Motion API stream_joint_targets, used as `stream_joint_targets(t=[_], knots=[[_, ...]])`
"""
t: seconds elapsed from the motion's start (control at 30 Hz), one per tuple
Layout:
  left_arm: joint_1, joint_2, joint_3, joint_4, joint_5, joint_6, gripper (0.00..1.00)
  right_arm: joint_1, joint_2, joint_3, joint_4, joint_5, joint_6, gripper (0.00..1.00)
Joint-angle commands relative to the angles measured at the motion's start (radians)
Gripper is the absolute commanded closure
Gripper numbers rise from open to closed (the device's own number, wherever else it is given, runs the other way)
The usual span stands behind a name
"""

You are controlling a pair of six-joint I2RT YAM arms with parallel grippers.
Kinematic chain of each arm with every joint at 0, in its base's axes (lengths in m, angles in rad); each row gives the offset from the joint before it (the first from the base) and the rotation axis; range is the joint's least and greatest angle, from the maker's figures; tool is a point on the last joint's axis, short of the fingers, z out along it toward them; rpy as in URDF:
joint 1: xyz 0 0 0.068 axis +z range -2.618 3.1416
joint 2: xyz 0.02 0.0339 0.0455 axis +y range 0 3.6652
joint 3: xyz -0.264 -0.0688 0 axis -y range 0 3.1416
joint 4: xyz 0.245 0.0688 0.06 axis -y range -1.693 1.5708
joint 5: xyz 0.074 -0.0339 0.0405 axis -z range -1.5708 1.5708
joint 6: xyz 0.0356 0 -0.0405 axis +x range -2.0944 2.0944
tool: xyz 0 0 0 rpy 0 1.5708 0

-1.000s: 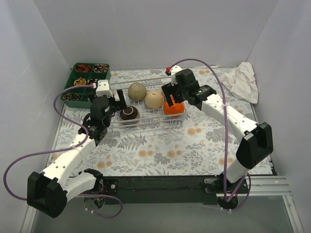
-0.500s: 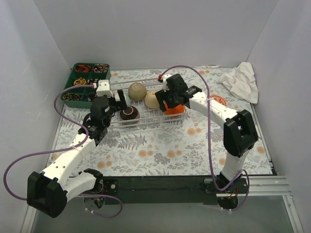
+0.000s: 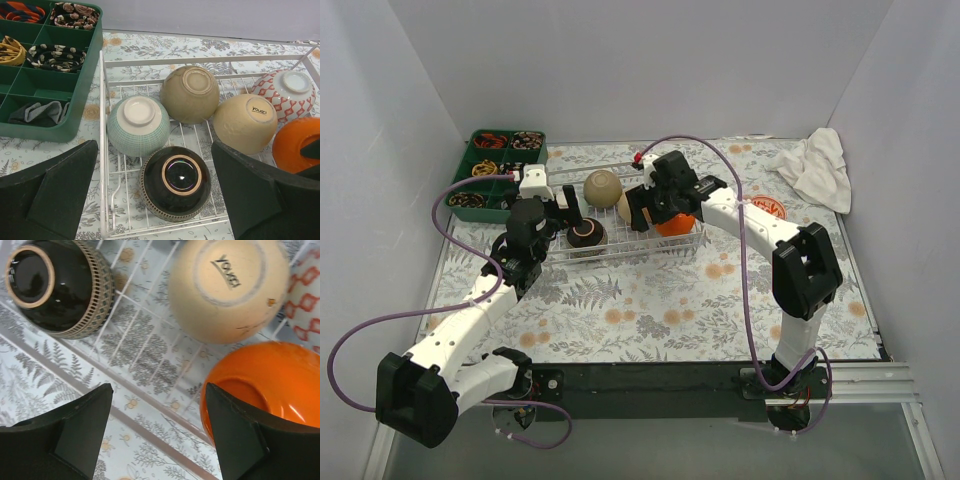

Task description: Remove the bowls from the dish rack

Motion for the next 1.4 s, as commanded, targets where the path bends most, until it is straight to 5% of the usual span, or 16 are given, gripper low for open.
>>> stream_joint_targets(t=[0.0, 0.5, 0.8, 1.37], knots=[[0.002, -0.006, -0.008, 0.018, 0.013, 0.014, 0.02, 0.027, 0.004, 0.056, 0.030, -0.096, 0.031, 0.18], [0.002, -0.007, -0.010, 0.018, 0.017, 0.014, 0.02, 0.029, -0.053, 0.036, 0.007, 0.102, -0.110, 0.17], [0.002, -0.012, -0.010, 0.020, 0.001, 0.011, 0.02, 0.090, -0.011, 0.065, 0.059, 0.313, -0.527, 0.12], [0.002, -0.130, -0.059, 0.087, -0.245, -0.027, 0.02, 0.157, 0.188, 0.187, 0.146, 0.315, -0.738, 0.07]])
